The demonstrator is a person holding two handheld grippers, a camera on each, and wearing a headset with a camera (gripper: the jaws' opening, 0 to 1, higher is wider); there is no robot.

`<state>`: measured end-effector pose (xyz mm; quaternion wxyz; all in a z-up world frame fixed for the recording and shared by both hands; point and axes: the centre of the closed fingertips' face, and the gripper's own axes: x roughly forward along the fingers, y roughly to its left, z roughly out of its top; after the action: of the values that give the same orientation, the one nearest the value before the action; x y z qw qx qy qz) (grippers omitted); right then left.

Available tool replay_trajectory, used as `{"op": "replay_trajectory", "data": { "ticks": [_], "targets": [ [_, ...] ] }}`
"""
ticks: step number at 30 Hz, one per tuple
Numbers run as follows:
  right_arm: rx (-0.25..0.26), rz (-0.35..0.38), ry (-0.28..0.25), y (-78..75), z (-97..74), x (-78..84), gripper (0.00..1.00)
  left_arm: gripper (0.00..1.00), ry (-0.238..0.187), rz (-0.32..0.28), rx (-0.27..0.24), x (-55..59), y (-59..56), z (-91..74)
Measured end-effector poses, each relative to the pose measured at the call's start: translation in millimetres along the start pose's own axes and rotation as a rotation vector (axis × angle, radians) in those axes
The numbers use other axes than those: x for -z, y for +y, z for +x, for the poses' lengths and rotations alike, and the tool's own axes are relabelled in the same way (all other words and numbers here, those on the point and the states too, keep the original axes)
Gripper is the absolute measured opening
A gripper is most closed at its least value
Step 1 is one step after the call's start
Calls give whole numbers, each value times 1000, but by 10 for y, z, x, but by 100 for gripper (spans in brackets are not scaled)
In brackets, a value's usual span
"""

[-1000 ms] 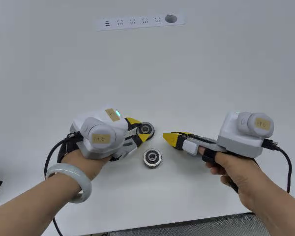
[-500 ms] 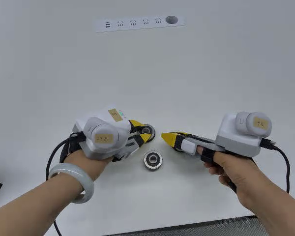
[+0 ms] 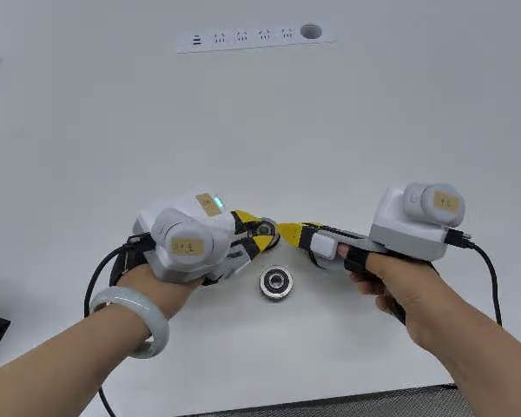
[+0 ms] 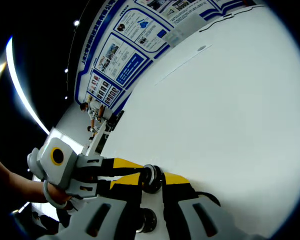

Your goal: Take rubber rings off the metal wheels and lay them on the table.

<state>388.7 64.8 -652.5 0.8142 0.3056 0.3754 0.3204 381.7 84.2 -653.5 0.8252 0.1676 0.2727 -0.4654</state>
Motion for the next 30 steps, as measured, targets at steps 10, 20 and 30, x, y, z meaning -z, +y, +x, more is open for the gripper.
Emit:
{"op": "replay_trajectory", "data": {
  "ticks": [10,20,30],
  "targets": [
    [-6,1,26,35,82,49,18,14,-4,-11,-3,-4,1,0],
    [-30,9,39,124,90,80,18,14,-8,-13,-4,0,-9,-6],
    [-26,9,33,66,41,44,12,14,-9,-11,-2,-1,-5,-6]
  ]
}}
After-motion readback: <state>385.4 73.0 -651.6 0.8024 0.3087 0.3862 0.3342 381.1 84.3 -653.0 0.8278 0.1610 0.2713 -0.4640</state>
